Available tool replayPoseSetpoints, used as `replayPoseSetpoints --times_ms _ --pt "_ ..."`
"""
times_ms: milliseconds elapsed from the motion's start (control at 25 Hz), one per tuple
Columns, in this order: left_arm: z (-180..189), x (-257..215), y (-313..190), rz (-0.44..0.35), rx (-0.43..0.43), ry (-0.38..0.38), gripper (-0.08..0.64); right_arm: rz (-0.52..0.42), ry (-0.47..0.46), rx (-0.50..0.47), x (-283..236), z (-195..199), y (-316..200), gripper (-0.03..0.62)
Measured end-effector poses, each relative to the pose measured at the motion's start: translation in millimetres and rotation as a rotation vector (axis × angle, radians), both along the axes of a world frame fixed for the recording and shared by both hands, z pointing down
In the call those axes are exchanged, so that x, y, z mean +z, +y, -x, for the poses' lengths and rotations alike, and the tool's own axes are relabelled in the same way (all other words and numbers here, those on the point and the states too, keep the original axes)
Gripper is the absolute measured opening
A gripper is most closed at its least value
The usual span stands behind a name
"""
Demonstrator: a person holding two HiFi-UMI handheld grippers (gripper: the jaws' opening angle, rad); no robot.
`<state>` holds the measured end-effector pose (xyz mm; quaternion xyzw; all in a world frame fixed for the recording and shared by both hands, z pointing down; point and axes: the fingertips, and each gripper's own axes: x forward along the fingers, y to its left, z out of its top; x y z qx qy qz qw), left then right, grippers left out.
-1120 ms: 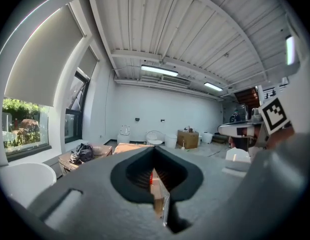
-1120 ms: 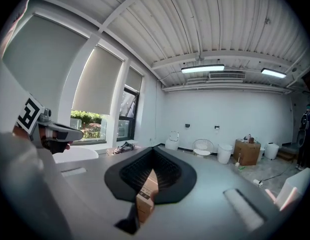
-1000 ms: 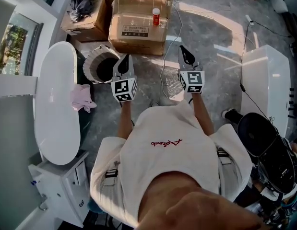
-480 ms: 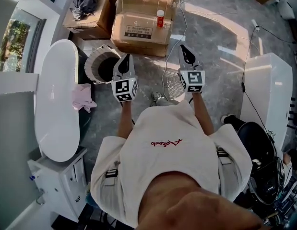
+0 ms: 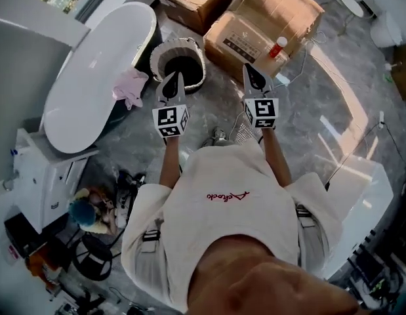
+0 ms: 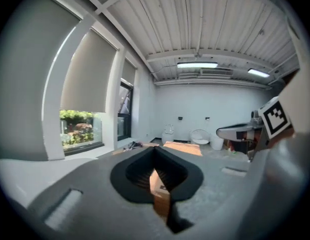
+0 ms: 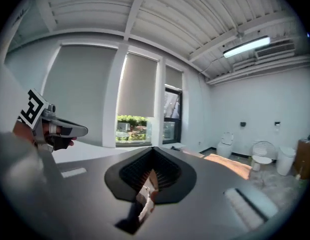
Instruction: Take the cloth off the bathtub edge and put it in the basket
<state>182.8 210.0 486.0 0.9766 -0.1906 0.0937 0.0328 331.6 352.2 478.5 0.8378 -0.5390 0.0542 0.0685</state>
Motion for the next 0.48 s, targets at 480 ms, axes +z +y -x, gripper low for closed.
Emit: replayPoseSetpoints --times_ms 480 --pt "251.6 8.3 -68.4 -0.001 -0.647 -0.039 0.001 0.007 -0.040 -0.696 21.9 212.9 -192.0 0.005"
